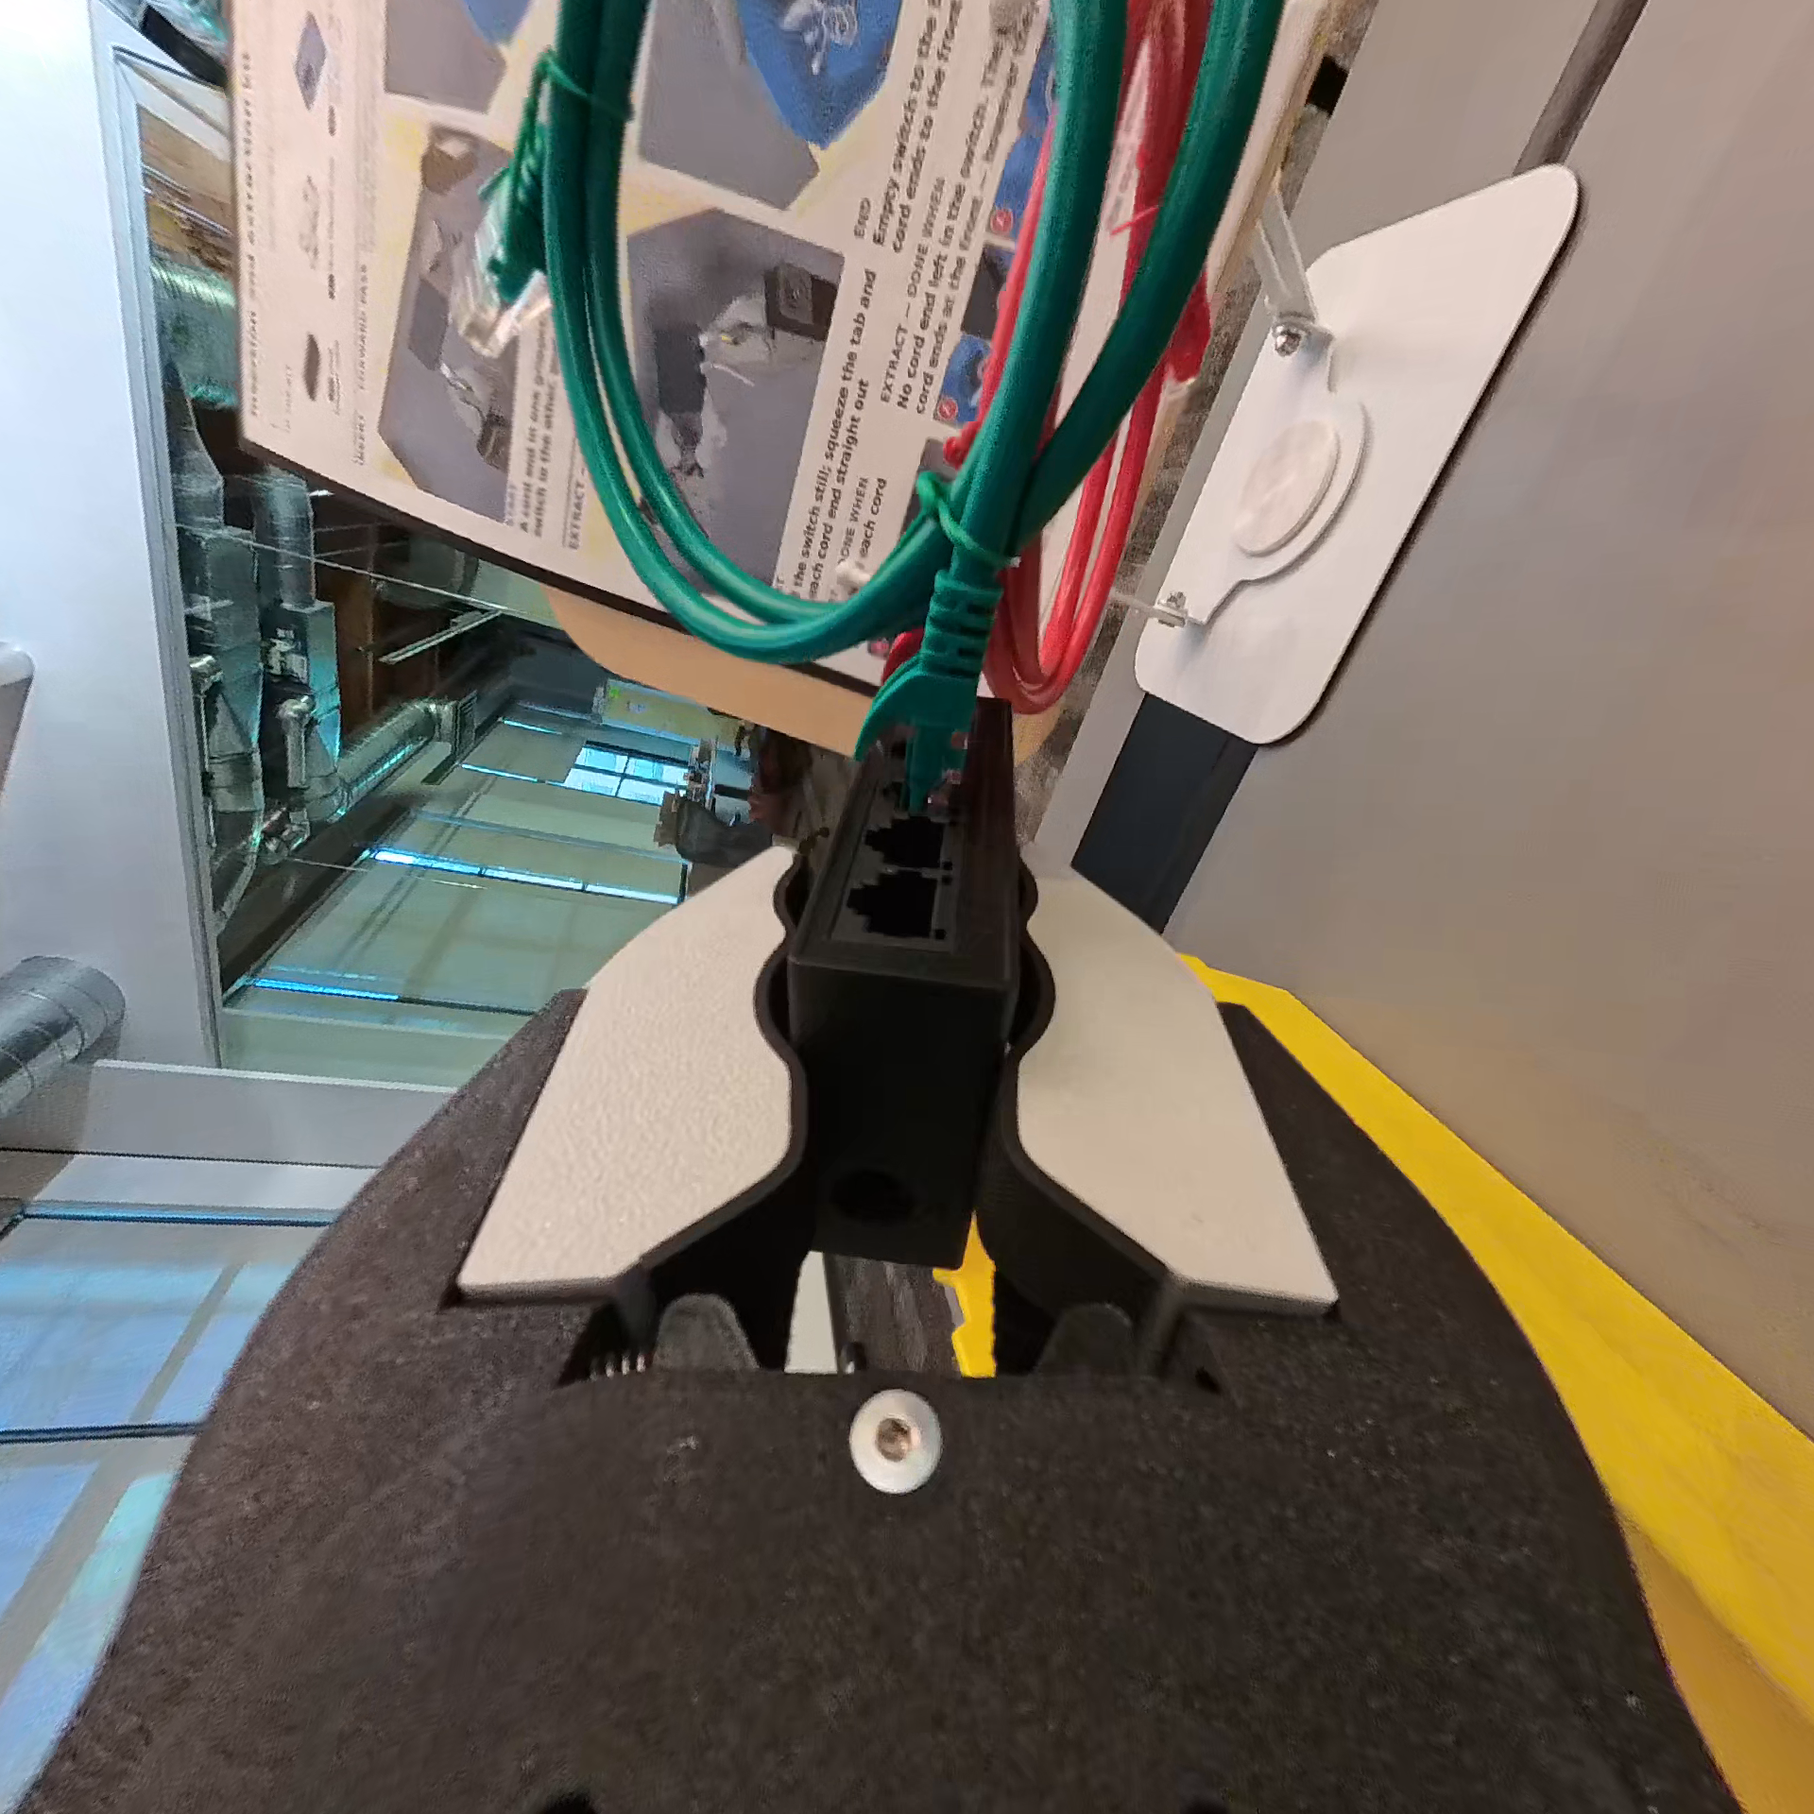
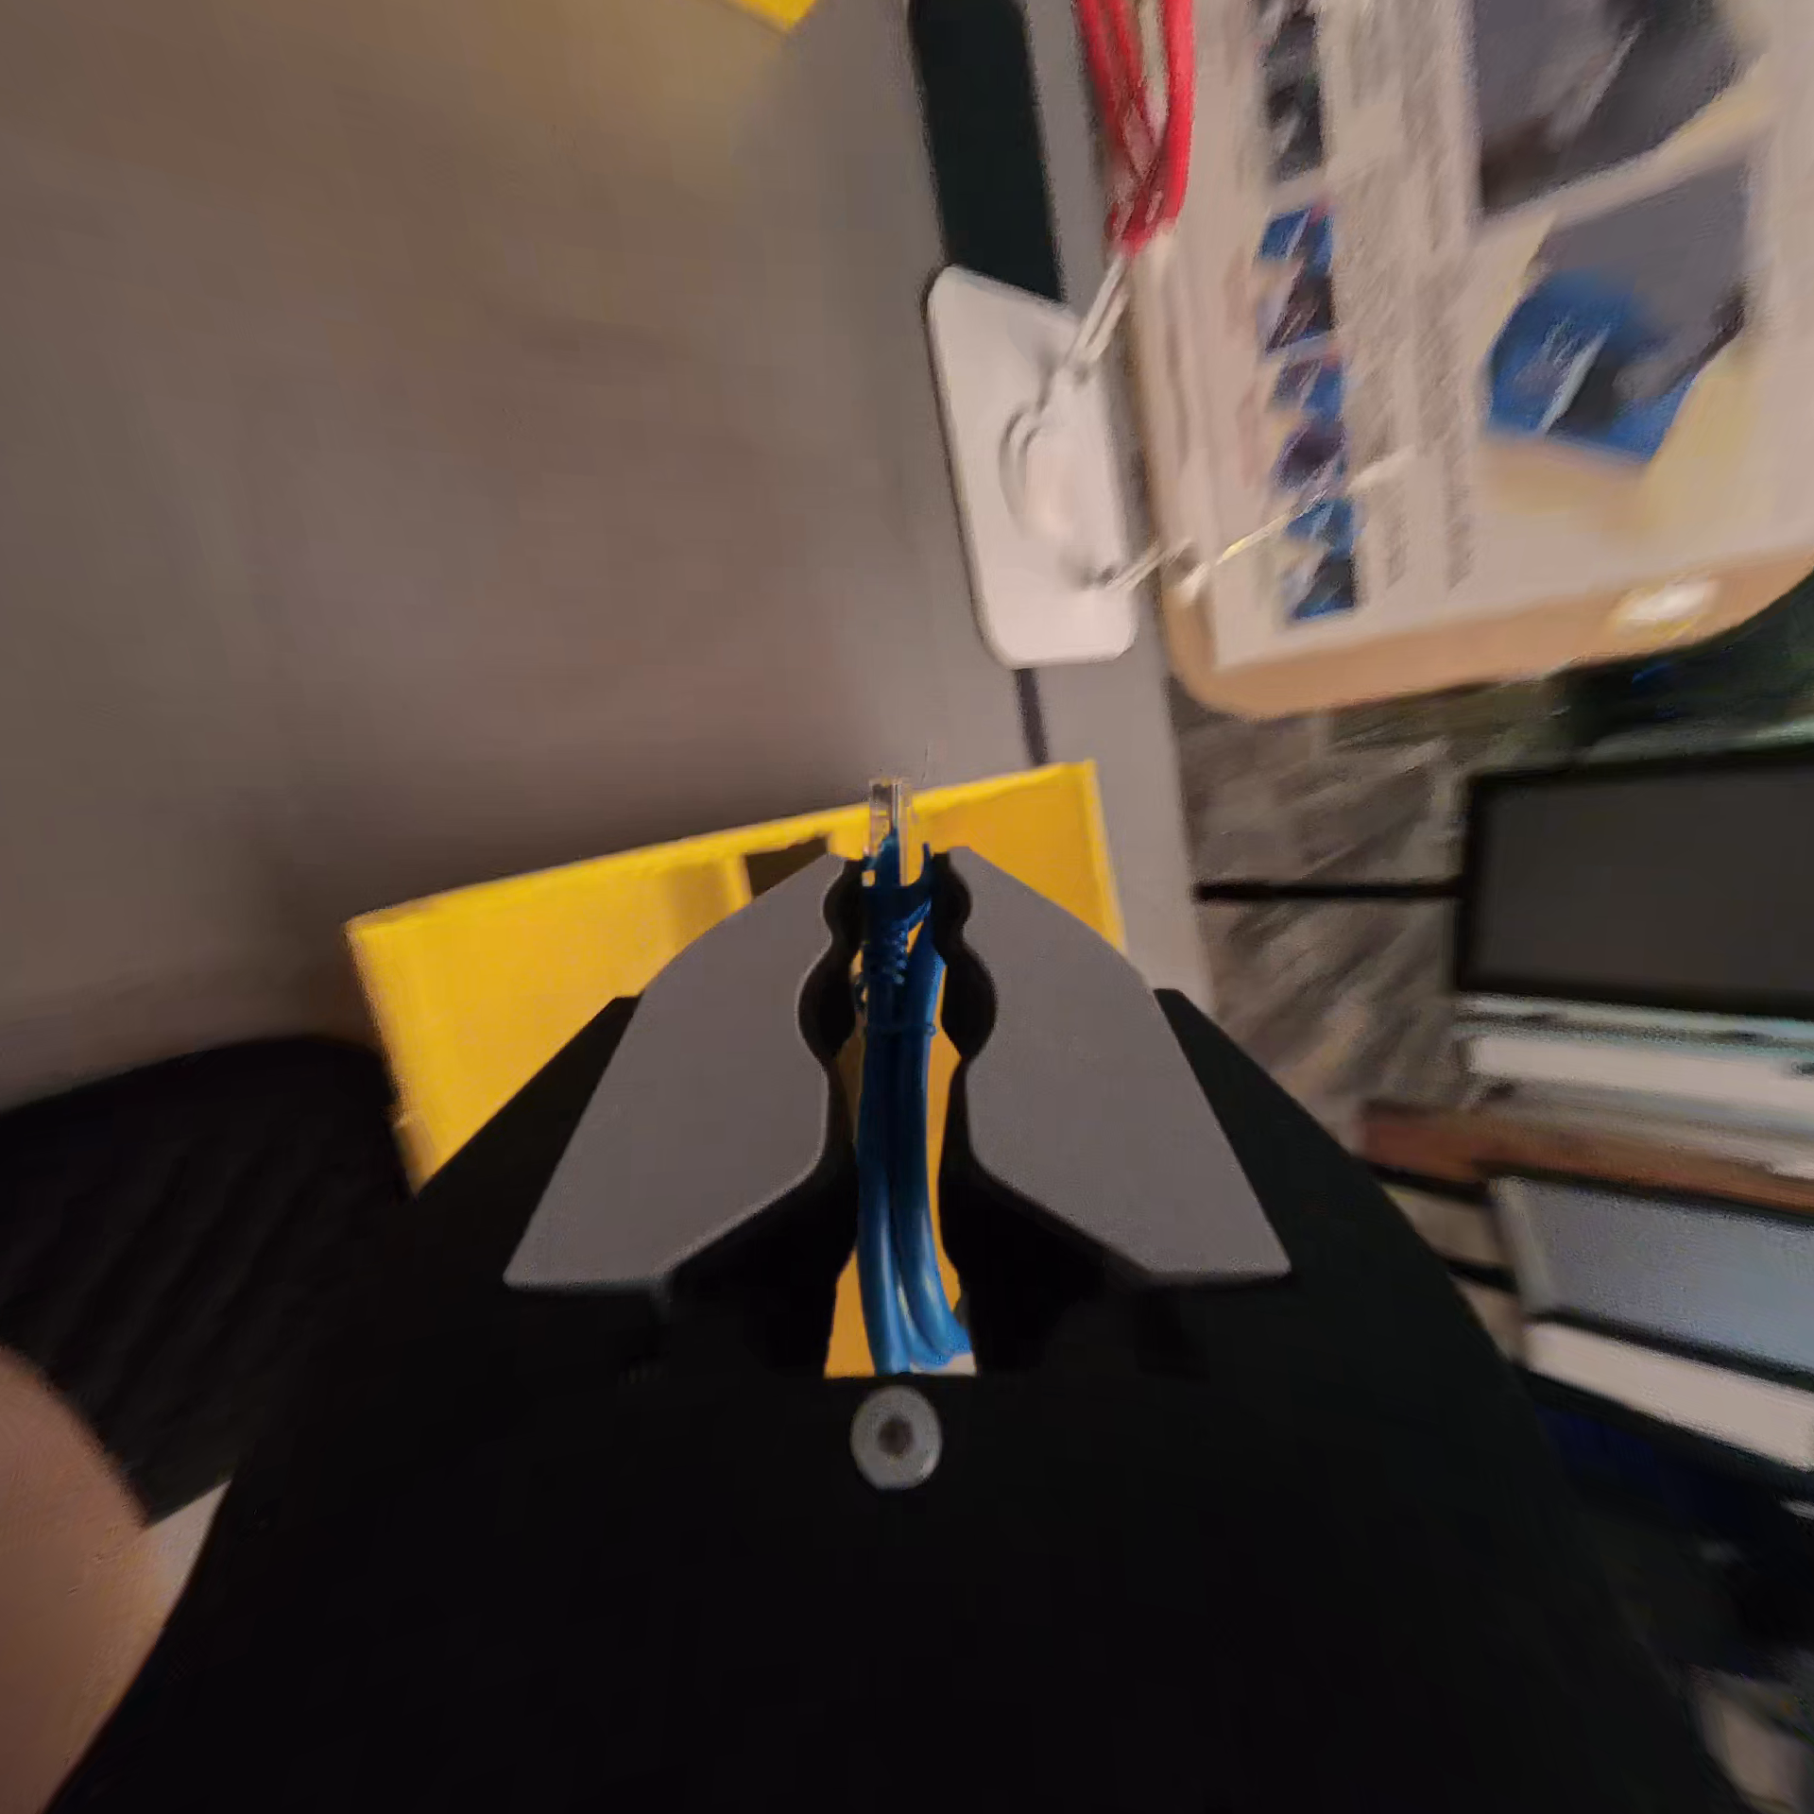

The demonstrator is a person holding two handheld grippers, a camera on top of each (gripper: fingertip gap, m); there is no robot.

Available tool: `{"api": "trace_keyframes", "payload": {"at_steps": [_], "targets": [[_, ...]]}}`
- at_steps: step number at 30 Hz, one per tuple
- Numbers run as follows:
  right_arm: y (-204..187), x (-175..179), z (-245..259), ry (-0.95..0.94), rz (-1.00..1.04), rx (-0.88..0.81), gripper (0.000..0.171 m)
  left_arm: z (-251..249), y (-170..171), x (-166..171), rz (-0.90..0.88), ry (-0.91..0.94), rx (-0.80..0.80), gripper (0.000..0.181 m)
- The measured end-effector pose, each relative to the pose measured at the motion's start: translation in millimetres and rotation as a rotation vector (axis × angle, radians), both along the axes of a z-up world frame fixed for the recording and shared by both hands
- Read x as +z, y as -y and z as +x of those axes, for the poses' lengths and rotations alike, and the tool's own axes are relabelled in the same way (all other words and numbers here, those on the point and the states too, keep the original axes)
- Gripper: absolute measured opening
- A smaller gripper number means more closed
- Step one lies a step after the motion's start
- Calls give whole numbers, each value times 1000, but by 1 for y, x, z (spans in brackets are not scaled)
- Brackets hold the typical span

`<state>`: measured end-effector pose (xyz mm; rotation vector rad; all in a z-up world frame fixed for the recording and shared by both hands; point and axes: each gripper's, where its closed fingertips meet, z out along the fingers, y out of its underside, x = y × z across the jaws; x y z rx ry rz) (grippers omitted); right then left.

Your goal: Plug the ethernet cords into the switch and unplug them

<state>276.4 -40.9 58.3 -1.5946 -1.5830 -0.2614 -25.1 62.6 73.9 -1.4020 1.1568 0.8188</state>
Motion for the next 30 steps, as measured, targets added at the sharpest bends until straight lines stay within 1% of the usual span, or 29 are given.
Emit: {"api": "trace_keyframes", "payload": {"at_steps": [4, 6, 9, 13, 21, 30], "targets": [[5, -23, 38, -102, -217, -98, 14, 7, 5, 5, 8, 7, -24, 37], [4, -34, 53, -135, -292, -139, 15, 8, 6, 6, 13, 5, -24, 37], [0, -55, 62, -173, -434, -165, 15, 9, 7, 6, 12, 5, -24, 37], [-10, -83, 65, -150, -566, -185, 15, 8, 6, 6, 12, 5, -21, 37], [-21, -121, 58, -74, -712, -190, 15, 1, 6, 9, 9, 19, -7, 37], [-24, -143, 35, -18, -790, -116, 15, 4, 8, 10, 4, 29, -22, 37]]}}
